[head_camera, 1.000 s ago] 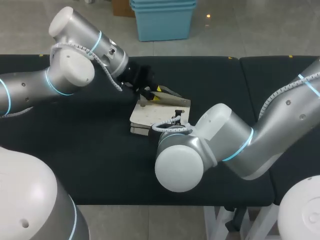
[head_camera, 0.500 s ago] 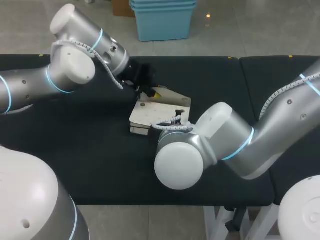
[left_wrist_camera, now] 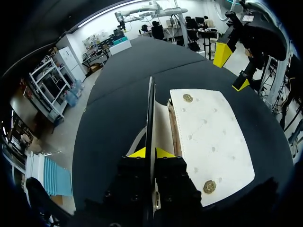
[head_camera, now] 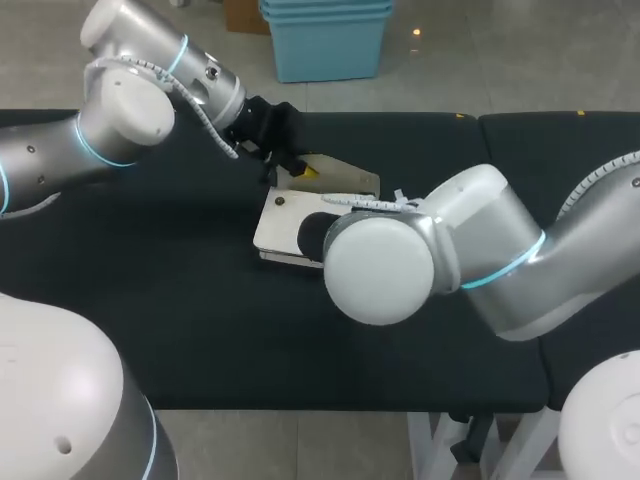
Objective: Pick up the bag, open it, inspect its contents, close it, and place it on the opposite side
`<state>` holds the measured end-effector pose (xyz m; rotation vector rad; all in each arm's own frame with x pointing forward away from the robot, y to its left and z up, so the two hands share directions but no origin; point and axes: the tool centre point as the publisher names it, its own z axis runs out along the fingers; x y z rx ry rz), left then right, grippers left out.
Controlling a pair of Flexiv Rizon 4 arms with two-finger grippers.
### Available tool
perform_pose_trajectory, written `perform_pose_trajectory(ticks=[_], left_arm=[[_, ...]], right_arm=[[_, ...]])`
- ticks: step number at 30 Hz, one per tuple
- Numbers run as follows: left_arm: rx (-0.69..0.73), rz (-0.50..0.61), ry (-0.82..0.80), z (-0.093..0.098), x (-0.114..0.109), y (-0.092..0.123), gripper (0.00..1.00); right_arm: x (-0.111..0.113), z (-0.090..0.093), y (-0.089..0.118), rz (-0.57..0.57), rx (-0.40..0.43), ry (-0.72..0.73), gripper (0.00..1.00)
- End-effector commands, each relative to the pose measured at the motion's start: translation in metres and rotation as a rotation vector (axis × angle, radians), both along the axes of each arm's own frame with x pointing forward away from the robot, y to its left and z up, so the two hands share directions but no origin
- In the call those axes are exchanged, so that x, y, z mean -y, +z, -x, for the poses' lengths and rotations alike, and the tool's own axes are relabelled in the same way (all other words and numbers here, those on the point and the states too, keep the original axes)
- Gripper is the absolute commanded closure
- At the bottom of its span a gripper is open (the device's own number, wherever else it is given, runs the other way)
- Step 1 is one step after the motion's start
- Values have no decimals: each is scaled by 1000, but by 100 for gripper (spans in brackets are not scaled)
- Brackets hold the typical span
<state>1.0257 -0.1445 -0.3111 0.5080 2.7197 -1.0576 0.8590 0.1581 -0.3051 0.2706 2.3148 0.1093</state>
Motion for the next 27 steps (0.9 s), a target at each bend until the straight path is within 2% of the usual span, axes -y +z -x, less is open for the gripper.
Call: perform_pose_trajectory(ticks=[1, 3, 5, 6, 8, 9, 22, 27], left_arm=[[1, -47, 9, 9, -4, 28, 100], [-8, -53, 13, 13, -5, 38, 100], [-24, -50, 17, 16, -6, 44, 100], [-30, -54, 14, 17, -6, 46, 100], [-45, -53, 5, 20, -6, 50, 100], [-46, -51, 8, 20, -6, 52, 100], [-46, -51, 8, 20, -6, 52, 100], [-51, -37, 60, 29, -10, 60, 100]], right_arm=[[11, 5, 24, -31, -67, 15, 0], [11, 4, 31, -37, -71, 11, 0], [11, 3, 38, -44, -75, 10, 50], [11, 3, 41, -44, -74, 9, 58], [10, 3, 47, -49, -75, 12, 90], [10, 3, 50, -47, -72, 12, 100], [12, -5, 77, -57, -60, 0, 100], [9, -13, 83, -76, -88, -5, 100]])
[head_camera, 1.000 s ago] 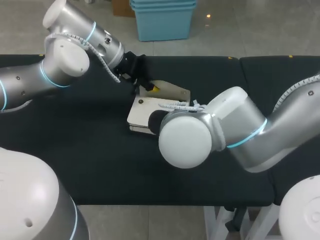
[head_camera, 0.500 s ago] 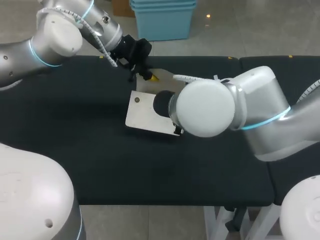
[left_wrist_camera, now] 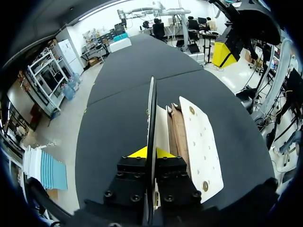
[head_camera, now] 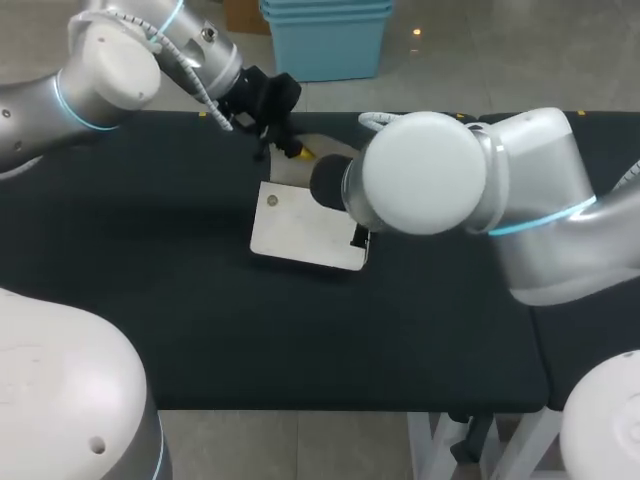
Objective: Pick up the bag, open it, inspect its contents, close it, and place it on the opposite side
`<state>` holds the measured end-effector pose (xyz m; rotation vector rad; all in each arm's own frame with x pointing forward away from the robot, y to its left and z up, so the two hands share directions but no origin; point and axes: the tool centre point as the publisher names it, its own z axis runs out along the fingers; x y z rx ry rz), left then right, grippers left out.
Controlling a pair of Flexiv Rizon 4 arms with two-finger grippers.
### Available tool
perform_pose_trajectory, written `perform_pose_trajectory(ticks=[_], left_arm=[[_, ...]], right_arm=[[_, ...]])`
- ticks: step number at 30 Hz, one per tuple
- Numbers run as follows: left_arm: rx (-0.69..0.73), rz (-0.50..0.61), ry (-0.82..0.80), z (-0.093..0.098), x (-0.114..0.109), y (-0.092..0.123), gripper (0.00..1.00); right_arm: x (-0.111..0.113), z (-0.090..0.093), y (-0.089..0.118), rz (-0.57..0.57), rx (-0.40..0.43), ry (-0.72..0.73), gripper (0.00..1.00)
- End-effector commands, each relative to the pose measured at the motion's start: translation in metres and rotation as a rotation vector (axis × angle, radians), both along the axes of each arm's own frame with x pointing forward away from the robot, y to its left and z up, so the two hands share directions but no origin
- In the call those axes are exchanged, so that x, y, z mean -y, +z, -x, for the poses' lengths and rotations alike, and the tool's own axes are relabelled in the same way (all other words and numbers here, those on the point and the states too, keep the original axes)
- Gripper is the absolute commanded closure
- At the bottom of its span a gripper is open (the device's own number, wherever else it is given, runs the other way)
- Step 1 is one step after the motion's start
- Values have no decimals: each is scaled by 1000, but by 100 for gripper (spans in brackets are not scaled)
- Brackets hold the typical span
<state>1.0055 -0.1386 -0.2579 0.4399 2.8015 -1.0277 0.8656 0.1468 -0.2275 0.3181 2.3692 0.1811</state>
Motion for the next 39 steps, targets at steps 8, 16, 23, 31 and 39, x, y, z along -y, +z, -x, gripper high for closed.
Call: perform_pose_trajectory(ticks=[8, 16, 23, 31, 39], left_arm=[[18, 13, 39, 18, -2, 22, 100], [13, 24, 21, 21, 3, 31, 100], [11, 28, 10, 21, 6, 31, 100], [-6, 42, 6, 19, 5, 29, 100], [-7, 49, 29, 18, 1, 29, 100]], right_arm=[[-13, -25, 3, 1, -78, 10, 100], [-27, -43, -11, 20, -90, 38, 100], [-33, -52, -30, 22, -124, 46, 100], [-31, -63, -48, 51, -140, 39, 100], [-28, -45, -52, 55, -142, 51, 100]])
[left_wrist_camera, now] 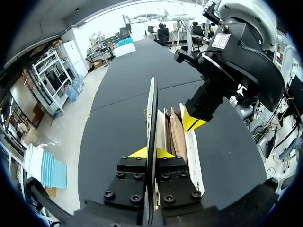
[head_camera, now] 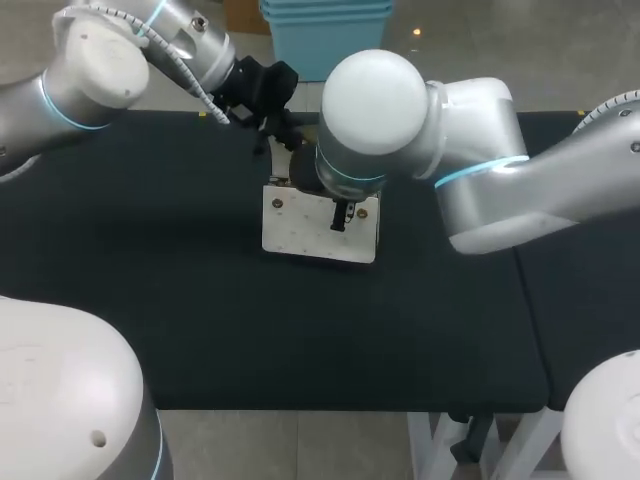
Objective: Pick up the bag, open it, inspect its contents, close it, and place it on the opposite side
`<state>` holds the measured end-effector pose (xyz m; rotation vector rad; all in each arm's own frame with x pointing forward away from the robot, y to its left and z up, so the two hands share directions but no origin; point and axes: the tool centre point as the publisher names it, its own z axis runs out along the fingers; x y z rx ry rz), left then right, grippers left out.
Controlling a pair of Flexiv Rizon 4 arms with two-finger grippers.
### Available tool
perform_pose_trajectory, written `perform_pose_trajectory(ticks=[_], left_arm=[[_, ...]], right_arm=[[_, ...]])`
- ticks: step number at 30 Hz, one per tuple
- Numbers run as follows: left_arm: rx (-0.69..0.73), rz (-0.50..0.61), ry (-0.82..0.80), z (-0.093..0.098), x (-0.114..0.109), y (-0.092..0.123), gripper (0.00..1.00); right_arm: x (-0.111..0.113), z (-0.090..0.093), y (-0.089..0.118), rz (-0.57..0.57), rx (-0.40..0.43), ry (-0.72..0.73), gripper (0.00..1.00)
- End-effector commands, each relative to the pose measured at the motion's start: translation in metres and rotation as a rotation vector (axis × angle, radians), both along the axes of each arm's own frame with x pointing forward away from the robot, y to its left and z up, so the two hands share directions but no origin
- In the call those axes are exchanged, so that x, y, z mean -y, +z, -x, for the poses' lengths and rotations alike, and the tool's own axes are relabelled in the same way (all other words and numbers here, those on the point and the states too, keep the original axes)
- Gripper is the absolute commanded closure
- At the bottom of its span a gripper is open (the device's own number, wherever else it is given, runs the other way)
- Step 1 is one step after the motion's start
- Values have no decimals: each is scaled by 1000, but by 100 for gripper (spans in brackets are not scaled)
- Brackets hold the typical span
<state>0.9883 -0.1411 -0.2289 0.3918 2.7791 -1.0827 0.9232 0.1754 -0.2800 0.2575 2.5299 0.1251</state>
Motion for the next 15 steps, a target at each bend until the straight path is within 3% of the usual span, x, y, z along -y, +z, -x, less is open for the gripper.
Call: perform_pose_trajectory(ticks=[1, 5, 10, 15], left_arm=[[1, 7, 1, 0, -2, 0, 100], [-2, 5, -6, 2, -1, -3, 100], [-4, 4, -11, 4, 0, -4, 100], [-7, 9, -14, 5, -2, -2, 100]], right_arm=[[1, 14, 1, 4, 15, 4, 100], [2, 14, 9, -6, 38, 0, 100], [3, -1, 19, 0, 65, -15, 100], [0, -16, 9, 20, 49, -20, 100]])
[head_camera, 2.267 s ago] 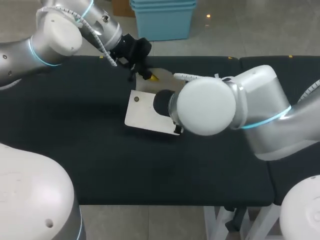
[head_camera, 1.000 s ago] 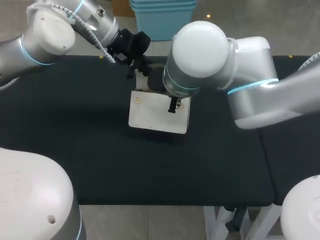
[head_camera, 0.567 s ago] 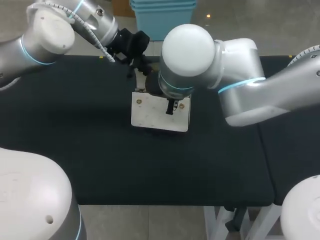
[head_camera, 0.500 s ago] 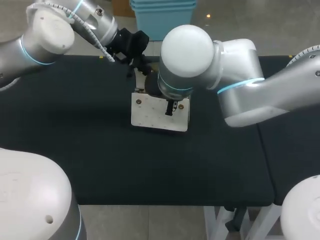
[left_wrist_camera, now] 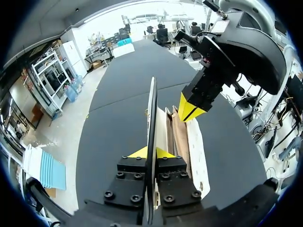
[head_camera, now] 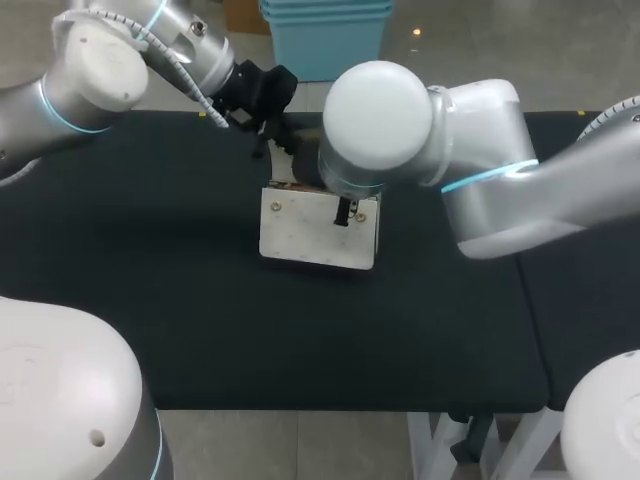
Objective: Pick up the bag, open it, inspect its contents, close it, and place it on the opposite side
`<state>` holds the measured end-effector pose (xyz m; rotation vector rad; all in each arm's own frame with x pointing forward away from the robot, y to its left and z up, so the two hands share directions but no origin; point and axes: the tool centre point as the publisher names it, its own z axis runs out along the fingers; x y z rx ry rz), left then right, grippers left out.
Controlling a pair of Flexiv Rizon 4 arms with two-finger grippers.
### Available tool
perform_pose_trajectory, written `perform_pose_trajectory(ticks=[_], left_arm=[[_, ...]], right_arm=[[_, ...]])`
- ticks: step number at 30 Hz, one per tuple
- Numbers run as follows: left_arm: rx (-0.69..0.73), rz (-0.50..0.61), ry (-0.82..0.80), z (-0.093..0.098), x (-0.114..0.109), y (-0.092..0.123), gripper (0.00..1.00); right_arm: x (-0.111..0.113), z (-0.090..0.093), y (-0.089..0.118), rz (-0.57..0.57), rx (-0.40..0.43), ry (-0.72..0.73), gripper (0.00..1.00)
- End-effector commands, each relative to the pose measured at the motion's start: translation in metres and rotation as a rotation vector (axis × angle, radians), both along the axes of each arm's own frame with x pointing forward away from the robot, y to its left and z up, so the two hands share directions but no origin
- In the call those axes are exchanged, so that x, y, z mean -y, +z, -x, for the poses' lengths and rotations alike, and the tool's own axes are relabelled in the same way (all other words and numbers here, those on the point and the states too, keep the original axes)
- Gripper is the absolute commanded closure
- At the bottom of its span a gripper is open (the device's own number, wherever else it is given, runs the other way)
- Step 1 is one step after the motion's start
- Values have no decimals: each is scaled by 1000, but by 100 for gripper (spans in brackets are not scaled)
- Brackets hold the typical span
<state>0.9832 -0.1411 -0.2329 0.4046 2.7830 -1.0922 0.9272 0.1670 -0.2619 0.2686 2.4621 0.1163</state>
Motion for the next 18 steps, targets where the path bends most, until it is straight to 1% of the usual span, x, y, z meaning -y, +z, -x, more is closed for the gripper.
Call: perform_pose_trajectory(ticks=[1, 4, 6, 9, 18], left_arm=[[-1, 7, -4, 0, -2, 2, 100], [-1, 10, -6, 0, -2, 4, 100], [-3, 13, -6, 0, -2, 5, 100], [-2, 15, -7, 0, -1, 5, 100], [-13, 18, 20, -2, -4, 1, 100]], right_arm=[[-9, -15, -13, 20, -24, -6, 100], [-10, -20, -25, 30, -50, -11, 100], [-11, -17, -32, 43, -62, -4, 100], [-8, -11, -37, 46, -67, 0, 100], [-2, 13, -35, 65, -40, 17, 100]])
